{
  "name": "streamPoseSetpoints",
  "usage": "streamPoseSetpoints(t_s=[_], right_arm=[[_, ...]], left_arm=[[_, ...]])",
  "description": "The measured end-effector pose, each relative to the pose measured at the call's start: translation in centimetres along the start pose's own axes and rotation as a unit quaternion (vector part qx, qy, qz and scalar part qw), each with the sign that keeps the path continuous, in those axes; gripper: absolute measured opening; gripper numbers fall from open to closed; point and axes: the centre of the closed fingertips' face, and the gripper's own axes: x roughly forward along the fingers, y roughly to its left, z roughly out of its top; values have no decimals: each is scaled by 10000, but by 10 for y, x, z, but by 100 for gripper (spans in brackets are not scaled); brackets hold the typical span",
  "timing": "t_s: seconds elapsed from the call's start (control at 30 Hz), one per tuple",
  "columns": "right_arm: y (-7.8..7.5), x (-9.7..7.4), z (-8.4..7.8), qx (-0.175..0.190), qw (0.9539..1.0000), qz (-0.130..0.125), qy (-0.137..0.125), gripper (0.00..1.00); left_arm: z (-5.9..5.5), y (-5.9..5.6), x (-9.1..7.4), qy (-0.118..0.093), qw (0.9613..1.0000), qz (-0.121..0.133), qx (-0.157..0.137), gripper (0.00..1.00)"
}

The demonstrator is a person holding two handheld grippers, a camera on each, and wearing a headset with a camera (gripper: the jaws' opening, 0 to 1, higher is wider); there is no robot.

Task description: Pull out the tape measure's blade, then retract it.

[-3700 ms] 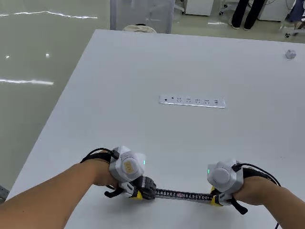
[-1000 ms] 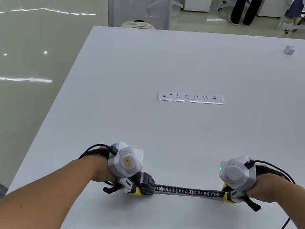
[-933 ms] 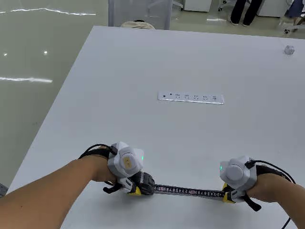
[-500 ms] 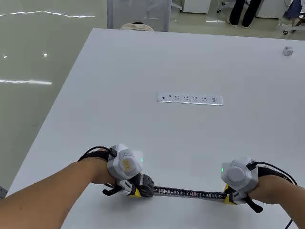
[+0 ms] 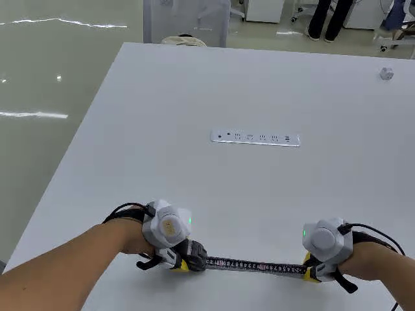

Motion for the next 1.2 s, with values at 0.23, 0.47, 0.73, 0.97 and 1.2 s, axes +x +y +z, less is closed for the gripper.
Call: streamPoseSetpoints(t_s=[0.23,0.47,0.73,0.97,1.2], right_arm=[[0,1,1,-204,9998,-54,57,14],[1,-1,1,-129,9992,-73,-365,14],[-4,-2,7,379,9959,-233,-788,16],[-4,-3,16,168,9951,-429,-873,21],[-1,-9,27,417,9917,-473,-1122,37]], left_arm=[[0,0,0,11,10000,-4,15,34],[0,-1,-1,-7,10000,-19,1,34],[0,-1,-1,83,9997,32,224,35],[0,4,-4,-24,9999,137,101,39],[0,15,-21,-428,9964,431,-586,52]])
